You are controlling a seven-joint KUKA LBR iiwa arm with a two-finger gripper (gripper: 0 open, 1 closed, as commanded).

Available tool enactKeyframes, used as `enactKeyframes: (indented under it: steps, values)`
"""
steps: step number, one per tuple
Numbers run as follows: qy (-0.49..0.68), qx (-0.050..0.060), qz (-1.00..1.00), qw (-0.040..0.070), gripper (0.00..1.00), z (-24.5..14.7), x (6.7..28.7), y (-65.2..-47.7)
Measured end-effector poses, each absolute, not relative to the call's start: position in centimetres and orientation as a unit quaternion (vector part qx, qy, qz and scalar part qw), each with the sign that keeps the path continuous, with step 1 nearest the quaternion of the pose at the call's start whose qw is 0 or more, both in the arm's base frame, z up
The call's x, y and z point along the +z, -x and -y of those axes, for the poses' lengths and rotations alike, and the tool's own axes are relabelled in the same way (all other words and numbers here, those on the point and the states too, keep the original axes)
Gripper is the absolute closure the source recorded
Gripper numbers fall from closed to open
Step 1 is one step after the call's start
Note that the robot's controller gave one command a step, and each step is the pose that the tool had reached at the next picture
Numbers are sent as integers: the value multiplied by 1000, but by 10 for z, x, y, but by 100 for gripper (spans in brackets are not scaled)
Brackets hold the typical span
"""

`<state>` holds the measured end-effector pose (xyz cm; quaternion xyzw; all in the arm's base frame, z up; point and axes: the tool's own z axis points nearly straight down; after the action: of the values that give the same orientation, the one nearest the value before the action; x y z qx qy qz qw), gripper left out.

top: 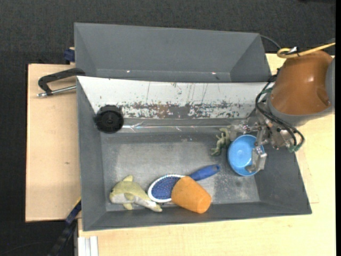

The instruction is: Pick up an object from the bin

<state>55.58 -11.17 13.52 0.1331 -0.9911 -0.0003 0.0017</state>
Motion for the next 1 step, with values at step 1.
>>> enactKeyframes:
  steps: [1]
  values:
    - [-298, 1, 955, -5, 0, 111, 77, -563]
